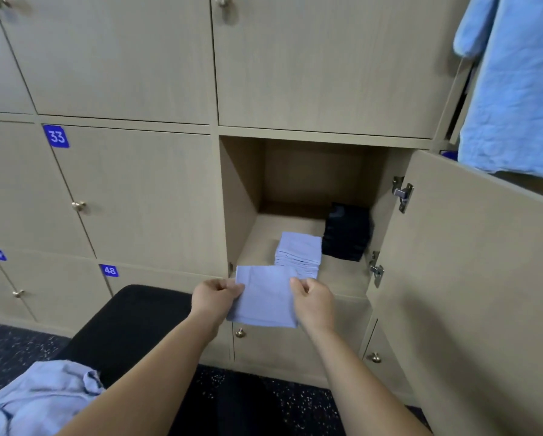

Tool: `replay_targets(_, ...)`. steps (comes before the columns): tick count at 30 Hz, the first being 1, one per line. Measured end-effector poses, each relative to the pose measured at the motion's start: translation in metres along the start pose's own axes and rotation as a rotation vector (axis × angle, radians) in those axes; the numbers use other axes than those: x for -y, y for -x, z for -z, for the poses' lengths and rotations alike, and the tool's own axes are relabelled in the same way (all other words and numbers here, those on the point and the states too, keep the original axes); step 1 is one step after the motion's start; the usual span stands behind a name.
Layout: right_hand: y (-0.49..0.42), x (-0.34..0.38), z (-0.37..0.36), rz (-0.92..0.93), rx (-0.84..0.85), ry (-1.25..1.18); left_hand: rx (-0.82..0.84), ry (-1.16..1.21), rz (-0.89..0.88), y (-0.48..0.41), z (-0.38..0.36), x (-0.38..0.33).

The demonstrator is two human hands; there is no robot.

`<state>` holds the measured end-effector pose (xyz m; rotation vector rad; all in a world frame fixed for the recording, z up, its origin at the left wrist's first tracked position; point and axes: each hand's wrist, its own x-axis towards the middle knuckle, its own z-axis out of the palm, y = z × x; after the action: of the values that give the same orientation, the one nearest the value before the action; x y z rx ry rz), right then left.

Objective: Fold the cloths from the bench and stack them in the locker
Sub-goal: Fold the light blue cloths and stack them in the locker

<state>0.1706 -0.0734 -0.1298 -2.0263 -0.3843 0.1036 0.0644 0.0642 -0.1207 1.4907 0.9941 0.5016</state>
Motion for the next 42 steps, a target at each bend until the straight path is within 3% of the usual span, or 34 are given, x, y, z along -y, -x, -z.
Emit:
replay_targets(5, -0.012, -0.011, 0.014, -0.016, 0.029, -0.096, -0.013, 0.009, -0.027, -0.009, -0.022, -0.006)
replay_targets(19, -0.116, -0.037, 0.019, -0.046, -0.066, 0.049, 0.130, -0.024, 0.022, -0.106, -0.101, -0.035)
replay_targets(29, -0.207, -0.039, 0.009, -0.041, -0.114, 0.029, 0.159, 0.002, -0.144, -0.180, -0.143, -0.071)
replay_targets(42, -0.241, -0.069, -0.013, -0.085, -0.100, 0.029, 0.163, 0.012, -0.093, -0.216, -0.161, -0.053)
